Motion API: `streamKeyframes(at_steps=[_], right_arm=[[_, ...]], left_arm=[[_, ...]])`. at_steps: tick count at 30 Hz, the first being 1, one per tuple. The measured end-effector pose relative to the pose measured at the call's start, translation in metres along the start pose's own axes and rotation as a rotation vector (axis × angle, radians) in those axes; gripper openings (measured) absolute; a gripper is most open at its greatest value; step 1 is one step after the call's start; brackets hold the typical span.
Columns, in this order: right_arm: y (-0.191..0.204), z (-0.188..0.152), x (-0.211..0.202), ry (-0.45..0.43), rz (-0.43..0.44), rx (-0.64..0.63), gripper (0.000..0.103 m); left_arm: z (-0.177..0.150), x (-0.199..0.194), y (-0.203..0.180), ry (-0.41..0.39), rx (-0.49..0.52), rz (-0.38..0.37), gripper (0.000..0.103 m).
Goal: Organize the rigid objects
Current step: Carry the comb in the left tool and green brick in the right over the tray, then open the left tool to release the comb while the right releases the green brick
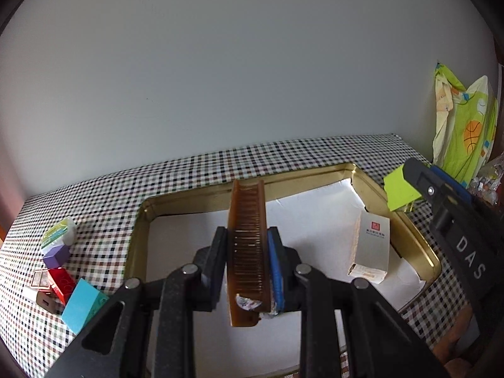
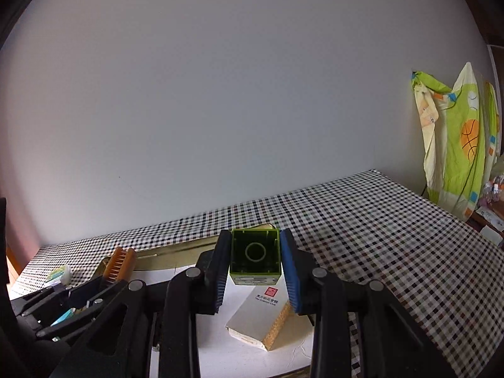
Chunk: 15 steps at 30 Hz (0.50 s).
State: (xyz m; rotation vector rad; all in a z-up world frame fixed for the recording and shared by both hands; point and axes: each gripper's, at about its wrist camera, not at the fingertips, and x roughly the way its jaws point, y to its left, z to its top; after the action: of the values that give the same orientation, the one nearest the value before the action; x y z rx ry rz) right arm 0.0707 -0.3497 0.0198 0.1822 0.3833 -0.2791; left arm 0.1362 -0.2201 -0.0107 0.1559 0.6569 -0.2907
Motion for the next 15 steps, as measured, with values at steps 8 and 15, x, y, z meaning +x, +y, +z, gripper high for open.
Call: streamKeyframes(at_steps=[8,15], right_arm=[[0.001,-0.002,0.023,0.054,-0.001,-0.011,0.034],[-0.003,-0.009,0.039,0.112,0.036,0.03,0.034]], left_arm=[[-0.003,0.018,-0.003,0.029,-0.007,-0.005,0.024],[-0.005,0.028,-0.005,0.039,0.0,-0.001,0.025]])
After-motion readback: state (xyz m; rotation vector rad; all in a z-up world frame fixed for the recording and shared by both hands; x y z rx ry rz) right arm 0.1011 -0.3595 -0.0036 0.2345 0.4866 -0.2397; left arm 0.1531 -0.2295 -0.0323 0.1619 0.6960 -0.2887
